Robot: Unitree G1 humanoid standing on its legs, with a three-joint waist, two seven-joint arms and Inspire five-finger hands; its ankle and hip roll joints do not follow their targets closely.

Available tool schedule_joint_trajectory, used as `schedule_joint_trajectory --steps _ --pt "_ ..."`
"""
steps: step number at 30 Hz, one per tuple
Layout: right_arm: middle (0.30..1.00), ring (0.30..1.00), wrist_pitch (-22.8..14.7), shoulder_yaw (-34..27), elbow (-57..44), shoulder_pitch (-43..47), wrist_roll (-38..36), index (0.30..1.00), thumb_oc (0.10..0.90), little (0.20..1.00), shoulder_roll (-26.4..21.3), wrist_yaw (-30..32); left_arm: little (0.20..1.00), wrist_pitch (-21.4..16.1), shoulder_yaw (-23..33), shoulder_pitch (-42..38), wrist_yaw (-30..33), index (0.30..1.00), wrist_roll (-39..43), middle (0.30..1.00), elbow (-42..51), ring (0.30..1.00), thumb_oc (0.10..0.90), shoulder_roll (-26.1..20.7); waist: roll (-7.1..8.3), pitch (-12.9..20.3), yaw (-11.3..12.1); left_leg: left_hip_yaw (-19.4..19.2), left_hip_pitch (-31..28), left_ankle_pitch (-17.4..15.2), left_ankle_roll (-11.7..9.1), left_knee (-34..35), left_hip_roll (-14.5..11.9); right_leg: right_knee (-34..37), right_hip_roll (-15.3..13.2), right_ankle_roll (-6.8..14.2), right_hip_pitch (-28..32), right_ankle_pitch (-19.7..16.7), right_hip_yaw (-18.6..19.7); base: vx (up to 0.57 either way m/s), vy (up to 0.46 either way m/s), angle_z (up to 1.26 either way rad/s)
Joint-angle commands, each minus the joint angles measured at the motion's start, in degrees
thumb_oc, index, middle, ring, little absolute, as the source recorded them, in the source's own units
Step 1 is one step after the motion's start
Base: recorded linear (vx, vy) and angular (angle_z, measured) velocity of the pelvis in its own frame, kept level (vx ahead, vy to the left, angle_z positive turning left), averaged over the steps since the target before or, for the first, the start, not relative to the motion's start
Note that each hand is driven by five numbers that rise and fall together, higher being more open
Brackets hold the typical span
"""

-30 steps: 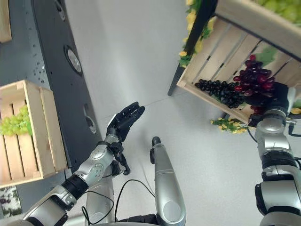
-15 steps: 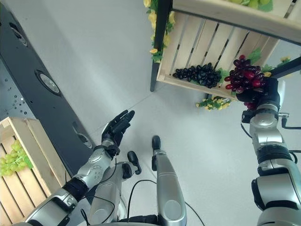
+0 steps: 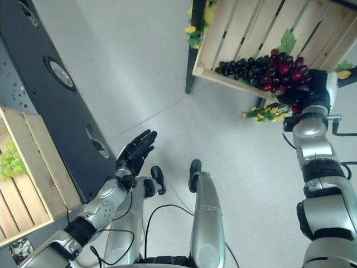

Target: Pick up the fruits from the basket on one side to the basket on the other side

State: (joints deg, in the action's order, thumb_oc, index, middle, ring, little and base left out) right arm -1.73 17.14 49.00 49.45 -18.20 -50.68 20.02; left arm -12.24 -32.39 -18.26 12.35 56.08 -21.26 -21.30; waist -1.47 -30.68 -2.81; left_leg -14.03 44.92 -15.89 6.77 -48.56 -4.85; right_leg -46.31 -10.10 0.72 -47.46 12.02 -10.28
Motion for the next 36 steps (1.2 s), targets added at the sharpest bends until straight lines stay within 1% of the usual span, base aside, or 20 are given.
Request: schedule_joint_trajectory --steps 1,4,6,10,13,14,15,19,22,24,25,26,28,31,36 --pt "0.3 0.3 -3.79 1.97 -4.24 8.75 2.77 0.3 0.4 0.3 -11.23 7.0 0.9 -5.01 -1.19 2.48 -1.01 0.9 -0.95 0.9 7.47 0.9 0.8 -0.44 -0.14 0.88 1.17 2.88 -2.1 -5.44 -1.65 0.83 0.11 1.98 0.1 -0.58 3.1 -0.01 -0.86 -0.01 -0.11 0.05" --pt "0.3 0.3 -2.67 2.67 -4.17 11.22 2.54 0.3 0.4 0.3 -11.83 7.78 0.9 -5.37 -0.72 3.38 -1.68 0.9 -0.97 0.9 7.71 0.9 0.8 -1.11 -0.41 0.88 1.55 3.29 -1.34 -5.04 -2.11 0.9 0.26 1.32 0.17 -0.9 2.28 0.34 -0.92 -0.01 -0.096 0.13" --pt "0.3 0.3 -1.3 3.71 -3.29 13.71 4.1 0.3 0.4 0.3 -12.2 8.06 0.9 -5.67 -0.17 4.48 -3.12 0.9 -0.99 0.9 7.52 0.9 0.8 -1.67 -0.57 0.88 1.99 3.6 -1.08 -4.7 -2.48 1.02 0.23 1.02 0.19 -1.26 2.11 0.67 -1.22 -0.02 -0.094 0.15" --pt "0.3 0.3 -0.6 5.58 -1.73 17.18 4.18 0.3 0.4 0.3 -13.13 7.39 0.9 -5.48 0.87 5.53 -5.04 0.9 -0.55 0.9 7.64 0.9 0.8 -2.78 -0.5 0.88 2.68 4.02 -0.71 -4.3 -2.92 0.97 0.14 0.42 0.26 -1.73 1.91 1.0 -1.77 -0.03 -0.081 0.07" --pt "0.3 0.3 -0.08 7.07 -0.55 19.01 4.14 0.3 0.4 0.3 -13.97 6.78 0.9 -4.72 1.84 5.98 -6.08 0.9 0.05 0.9 7.67 0.9 0.8 -3.77 0.06 0.88 3.35 4.75 0.27 -4.31 -3.04 -0.28 -0.14 -0.96 0.38 -2.18 1.4 1.34 -2.39 -0.04 -0.104 0.13" --pt "0.3 0.3 -0.16 7.07 -0.41 19.07 3.84 0.3 0.4 0.3 -14.08 6.79 0.9 -4.48 2.03 5.99 -6.15 0.9 0.01 0.9 7.71 0.9 0.8 -3.89 0.19 0.88 3.42 4.87 0.45 -4.36 -3.02 -0.56 -0.22 -1.2 0.39 -2.22 1.29 1.37 -2.49 -0.03 -0.114 0.1" --pt "0.3 0.3 -0.09 6.93 -0.07 19.25 3.26 0.3 0.4 0.3 -14.53 7.33 0.9 -3.9 2.54 6.01 -6.39 0.9 -0.09 0.9 7.78 0.9 0.8 -4.32 0.67 0.88 3.68 5.26 0.78 -4.51 -3.0 -1.08 -0.41 -1.71 0.45 -2.32 1.19 1.52 -2.9 -0.03 -0.099 0.09" --pt "0.3 0.3 -0.12 6.17 0.46 19.6 2.89 0.3 0.4 0.3 -15.27 8.8 0.9 -3.4 2.9 6.44 -6.98 0.9 -1.08 0.9 7.89 0.9 0.8 -5.07 1.57 0.88 4.18 5.89 0.81 -4.59 -3.18 -1.54 -0.74 -2.13 0.69 -2.44 1.67 1.69 -3.68 -0.01 -0.107 0.16" --pt "0.3 0.3 1.4 5.99 0.36 20.22 2.51 0.3 0.4 0.3 -15.58 9.84 0.9 -3.43 3.13 6.66 -6.76 0.9 -1.75 0.9 8.14 0.9 0.8 -5.59 1.96 0.88 4.4 6.38 1.02 -4.63 -3.17 -2.01 -0.9 -2.92 0.88 -2.59 1.62 2.0 -3.98 0.01 -0.075 0.02" --pt "0.3 0.3 2.35 5.5 0.51 19.99 1.79 0.3 0.4 0.3 -15.58 9.33 0.9 -3.56 3.37 6.76 -6.79 0.9 -1.76 0.9 7.88 0.9 0.8 -5.77 2.14 0.88 4.44 6.54 1.14 -4.62 -3.27 -2.36 -1.07 -3.28 0.99 -2.71 1.62 2.22 -4.08 0.01 -0.064 0.01" --pt "0.578 0.578 2.58 5.59 0.66 20.08 1.77 0.578 0.585 0.578 -15.58 9.2 0.9 -3.55 3.56 6.84 -7.0 0.9 -1.75 0.9 7.79 0.9 0.8 -5.81 2.14 0.88 4.51 6.6 1.17 -4.62 -3.32 -2.45 -1.1 -3.35 0.97 -2.76 1.62 2.28 -4.11 0.02 -0.056 0.02" --pt "0.9 0.9 3.33 6.3 1.05 20.82 1.8 0.9 0.8 0.9 -15.62 9.36 0.9 -3.79 3.73 6.93 -7.33 0.9 -1.54 0.9 7.44 0.9 0.8 -5.74 2.17 0.88 4.64 6.64 1.12 -4.45 -3.44 -2.35 -1.17 -3.4 1.02 -2.93 1.71 2.43 -4.15 0.01 -0.036 0.01" --pt "0.9 0.9 4.59 6.68 1.94 21.13 0.93 0.9 0.8 0.9 -15.83 7.96 0.9 -3.89 3.96 7.11 -7.82 0.9 -1.49 0.9 7.38 0.9 0.8 -5.7 2.07 0.88 4.68 6.65 1.09 -4.25 -3.59 -2.27 -1.23 -3.52 1.07 -3.1 1.72 2.61 -4.13 0.01 -0.021 0.0" --pt "0.9 0.9 5.52 7.06 3.65 21.32 0.08 0.9 0.8 0.9 -15.66 7.23 0.9 -4.12 3.99 7.08 -8.44 0.9 -1.08 0.9 7.2 0.9 0.8 -5.59 1.96 0.88 4.67 6.6 0.94 -4.08 -3.74 -2.03 -1.41 -3.47 1.13 -3.25 1.82 2.82 -4.02 0.0 0.0 0.0" --pt "0.9 0.9 5.31 6.84 5.65 21.39 1.06 0.9 0.8 0.9 -14.95 8.07 0.9 -4.34 3.77 6.84 -8.78 0.9 -0.88 0.9 7.33 0.9 0.8 -5.12 1.75 0.88 4.62 6.46 0.83 -4.05 -3.9 -1.89 -1.51 -3.46 1.2 -3.38 1.95 3.14 -3.86 0.0 0.0 0.0"
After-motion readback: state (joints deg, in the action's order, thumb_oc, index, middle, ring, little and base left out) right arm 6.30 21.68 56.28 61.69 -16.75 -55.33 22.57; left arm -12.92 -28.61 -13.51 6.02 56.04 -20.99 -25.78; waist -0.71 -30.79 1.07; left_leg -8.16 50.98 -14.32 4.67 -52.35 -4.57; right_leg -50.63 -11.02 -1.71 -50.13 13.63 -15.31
